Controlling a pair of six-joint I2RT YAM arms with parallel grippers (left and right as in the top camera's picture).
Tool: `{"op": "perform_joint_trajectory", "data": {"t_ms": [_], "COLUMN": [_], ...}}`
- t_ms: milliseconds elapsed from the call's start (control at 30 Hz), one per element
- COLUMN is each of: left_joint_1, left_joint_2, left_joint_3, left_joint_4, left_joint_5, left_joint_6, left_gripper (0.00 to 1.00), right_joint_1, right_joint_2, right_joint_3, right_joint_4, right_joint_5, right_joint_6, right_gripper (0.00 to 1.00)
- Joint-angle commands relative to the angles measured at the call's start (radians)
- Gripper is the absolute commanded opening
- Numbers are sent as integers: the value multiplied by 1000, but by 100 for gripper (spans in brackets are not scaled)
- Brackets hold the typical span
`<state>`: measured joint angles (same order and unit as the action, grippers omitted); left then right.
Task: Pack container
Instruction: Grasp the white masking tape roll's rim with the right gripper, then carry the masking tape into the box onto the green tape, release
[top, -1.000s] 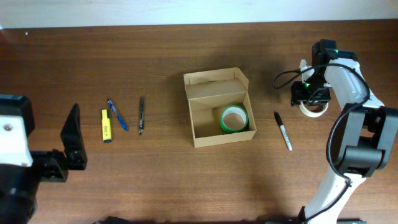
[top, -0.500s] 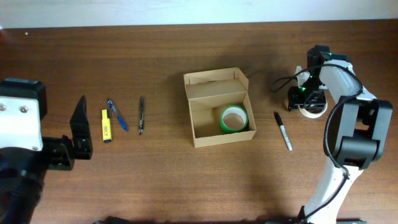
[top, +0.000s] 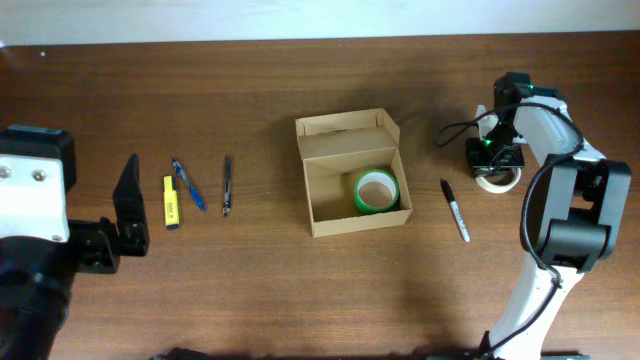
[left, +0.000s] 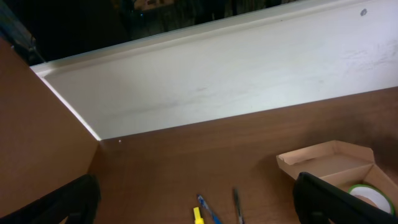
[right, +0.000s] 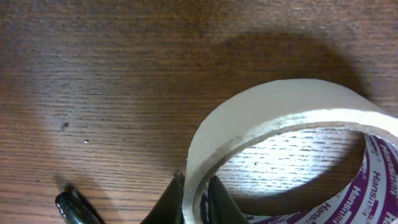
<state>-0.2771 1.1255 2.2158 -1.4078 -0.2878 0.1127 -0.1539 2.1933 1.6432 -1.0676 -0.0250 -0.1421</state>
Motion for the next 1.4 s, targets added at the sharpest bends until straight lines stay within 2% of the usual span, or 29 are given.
{"op": "perform_joint_trajectory", "data": {"t_ms": [0, 33, 67, 267, 400, 533, 700, 833, 933, 1067, 1233, 1367], "left_joint_1": [5, 5, 5, 5, 5, 5, 5, 5, 5, 5, 5, 5], "left_joint_2": [-1, -1, -1, -1, -1, -1, -1, -1, -1, -1, -1, -4], "left_joint_3": [-5, -5, -5, -5, -5, -5, -5, -5, -5, -5, -5, -5], "left_joint_4": [0, 0, 0, 1, 6, 12, 12, 12, 11, 4, -10, -21], "left_joint_5": [10, 10, 10, 10, 10, 11, 11, 11, 15, 22, 22, 23], "left_joint_6": [18, 21, 25, 34, 37, 39, 39, 39, 39, 39, 39, 39], "left_gripper": [99, 99, 99, 99, 99, 99, 99, 99, 99, 99, 99, 99], "right_joint_1": [-5, -5, -4, -4, -4, -1, 37, 129, 236, 430, 647, 734], "right_joint_2": [9, 9, 9, 6, -29, -102, -185, -203, -203, -207, -206, -206], "right_joint_3": [4, 4, 4, 12, 88, 268, 590, 827, 920, 913, 818, 693], "right_joint_4": [6, 9, 10, 0, -58, -151, -323, -499, -616, -631, -630, -612], "right_joint_5": [-15, -19, -25, -32, -32, -41, -46, -46, -46, -63, -58, -51], "right_joint_6": [24, 27, 28, 48, 58, 77, 80, 79, 78, 80, 79, 79], "right_gripper": [10, 5, 4, 4, 4, 4, 4, 4, 4, 4, 4, 4]}}
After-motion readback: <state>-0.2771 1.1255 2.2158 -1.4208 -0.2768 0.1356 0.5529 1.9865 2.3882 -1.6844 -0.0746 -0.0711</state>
